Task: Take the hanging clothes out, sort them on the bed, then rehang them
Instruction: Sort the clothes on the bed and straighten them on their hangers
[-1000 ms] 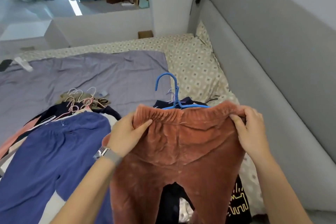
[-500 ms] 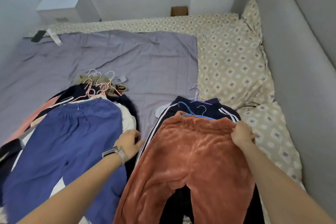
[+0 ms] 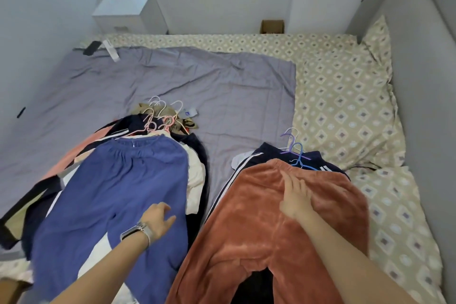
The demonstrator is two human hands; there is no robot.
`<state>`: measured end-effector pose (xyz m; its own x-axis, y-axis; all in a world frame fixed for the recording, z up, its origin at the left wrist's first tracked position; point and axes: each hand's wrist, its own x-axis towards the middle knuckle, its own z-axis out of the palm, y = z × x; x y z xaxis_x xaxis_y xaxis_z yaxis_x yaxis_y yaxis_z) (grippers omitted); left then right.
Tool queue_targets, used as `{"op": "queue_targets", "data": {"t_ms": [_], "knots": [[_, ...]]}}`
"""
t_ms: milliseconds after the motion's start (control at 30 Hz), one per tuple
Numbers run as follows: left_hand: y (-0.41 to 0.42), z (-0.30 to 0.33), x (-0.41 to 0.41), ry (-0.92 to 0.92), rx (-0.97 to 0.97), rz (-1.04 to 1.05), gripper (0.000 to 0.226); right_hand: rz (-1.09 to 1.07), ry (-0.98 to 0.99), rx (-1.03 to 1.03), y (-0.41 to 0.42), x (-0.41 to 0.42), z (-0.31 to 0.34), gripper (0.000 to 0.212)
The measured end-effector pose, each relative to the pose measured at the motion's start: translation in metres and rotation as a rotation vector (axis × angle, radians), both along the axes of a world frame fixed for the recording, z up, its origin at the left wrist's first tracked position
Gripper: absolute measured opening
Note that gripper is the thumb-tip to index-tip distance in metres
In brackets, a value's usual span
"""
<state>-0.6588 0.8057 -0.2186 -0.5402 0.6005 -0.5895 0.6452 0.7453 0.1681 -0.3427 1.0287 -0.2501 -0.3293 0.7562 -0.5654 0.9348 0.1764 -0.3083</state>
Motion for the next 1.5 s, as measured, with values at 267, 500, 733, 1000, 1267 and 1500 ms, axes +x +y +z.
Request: {"op": "queue_targets", "data": {"t_ms": [267,500,733,1000,1267,1500], "knots": [[-0.035,0.031,-0.065,-0.009,0.082,0.083,0.045,0.134,0.464,-0.065,-0.088,-0.128,0.06,0.064],[-0.072,0.026,-0.169,-0.047,0.08,0.129,0.048,0.149,0.422,-0.137,-0.148,-0.207,0.072,0.06],[-0.072,-0.009,-0.287,-0.093,0.119,0.055,0.039,-0.011,0.244,-0.141,-0.17,-0.281,0.058,0.05],[-0.051,-0.07,-0.395,-0.098,0.133,0.046,0.036,-0.08,0.203,-0.192,-0.195,-0.371,0.023,0.051],[0.005,-0.126,-0.441,-0.039,0.277,0.114,0.035,-0.203,0.233,-0.198,-0.184,-0.4,0.002,0.054],[0.058,-0.182,-0.483,-0.004,0.054,-0.12,0.079,-0.289,0.212,-0.188,-0.173,-0.396,-0.004,0.056]]}}
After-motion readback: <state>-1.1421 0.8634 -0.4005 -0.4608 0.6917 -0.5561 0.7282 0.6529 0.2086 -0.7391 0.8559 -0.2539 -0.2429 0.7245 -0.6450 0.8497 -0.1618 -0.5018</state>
